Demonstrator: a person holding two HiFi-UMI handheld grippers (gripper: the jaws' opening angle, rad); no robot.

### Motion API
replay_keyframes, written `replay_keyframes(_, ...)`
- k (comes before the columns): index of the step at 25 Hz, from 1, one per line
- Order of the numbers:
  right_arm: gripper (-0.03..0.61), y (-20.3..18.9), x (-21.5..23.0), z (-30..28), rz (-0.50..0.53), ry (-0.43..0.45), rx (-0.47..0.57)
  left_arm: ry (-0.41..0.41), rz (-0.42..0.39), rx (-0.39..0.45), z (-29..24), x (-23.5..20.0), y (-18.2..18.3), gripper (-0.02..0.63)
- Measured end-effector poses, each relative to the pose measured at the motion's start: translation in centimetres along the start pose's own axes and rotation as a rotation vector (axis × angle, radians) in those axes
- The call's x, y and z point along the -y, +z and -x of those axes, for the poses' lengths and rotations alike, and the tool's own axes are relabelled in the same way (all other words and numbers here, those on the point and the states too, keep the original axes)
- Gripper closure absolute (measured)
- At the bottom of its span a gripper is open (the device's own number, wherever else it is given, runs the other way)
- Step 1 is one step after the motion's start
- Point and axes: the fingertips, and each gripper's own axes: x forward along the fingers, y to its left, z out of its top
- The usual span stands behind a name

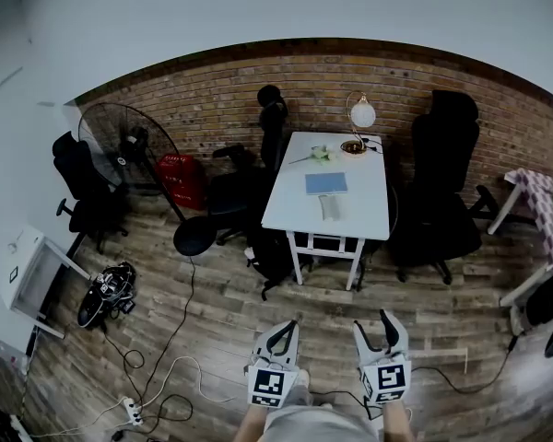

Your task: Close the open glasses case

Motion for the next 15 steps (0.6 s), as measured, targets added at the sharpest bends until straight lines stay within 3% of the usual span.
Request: replay_keyframes(15,0.324,0.4,0.4,-8.6,0.001,-0.031,-0.031,-0.071,0.005,-0.017,-6.7,-5.7,-0.4,0.611)
